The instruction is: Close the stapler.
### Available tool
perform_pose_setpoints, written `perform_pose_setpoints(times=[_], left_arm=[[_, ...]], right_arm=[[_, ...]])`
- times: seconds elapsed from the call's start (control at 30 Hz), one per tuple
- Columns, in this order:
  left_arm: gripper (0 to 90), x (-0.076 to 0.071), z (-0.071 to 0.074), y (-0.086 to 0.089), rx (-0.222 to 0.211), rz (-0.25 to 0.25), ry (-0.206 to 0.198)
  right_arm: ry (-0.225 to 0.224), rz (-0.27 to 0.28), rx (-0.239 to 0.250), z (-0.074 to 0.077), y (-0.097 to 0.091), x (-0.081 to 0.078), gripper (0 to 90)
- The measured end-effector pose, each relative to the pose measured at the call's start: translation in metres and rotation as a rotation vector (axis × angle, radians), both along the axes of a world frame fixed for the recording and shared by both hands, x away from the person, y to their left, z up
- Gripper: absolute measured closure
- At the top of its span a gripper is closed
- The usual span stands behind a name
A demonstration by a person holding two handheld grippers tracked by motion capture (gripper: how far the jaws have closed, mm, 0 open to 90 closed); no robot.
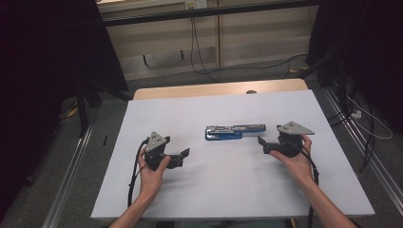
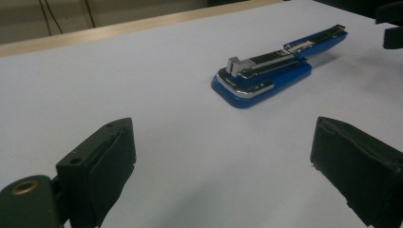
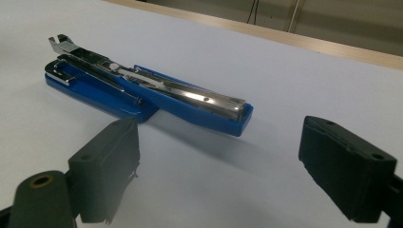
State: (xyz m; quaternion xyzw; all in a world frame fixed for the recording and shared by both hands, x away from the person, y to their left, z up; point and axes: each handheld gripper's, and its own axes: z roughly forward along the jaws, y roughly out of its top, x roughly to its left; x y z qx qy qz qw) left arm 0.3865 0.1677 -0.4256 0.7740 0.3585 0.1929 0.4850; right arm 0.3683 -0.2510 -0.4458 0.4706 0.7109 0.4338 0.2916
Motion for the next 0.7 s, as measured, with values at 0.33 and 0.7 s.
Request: perform_pose_setpoints(times=[0.33,0.7], left_arm=[[4.8,0.005,0.004,-0.013,0.009,-0.073,0.000],[6.0,0.016,-0.004,-0.031,0.012,-0.103,0.005]], right_arm=[[0.001,0.046,0.014,0.001,0.001,-0.001,26.5],[-0.001,0.092,0.027,-0.001,0.003,0.000,52.0]])
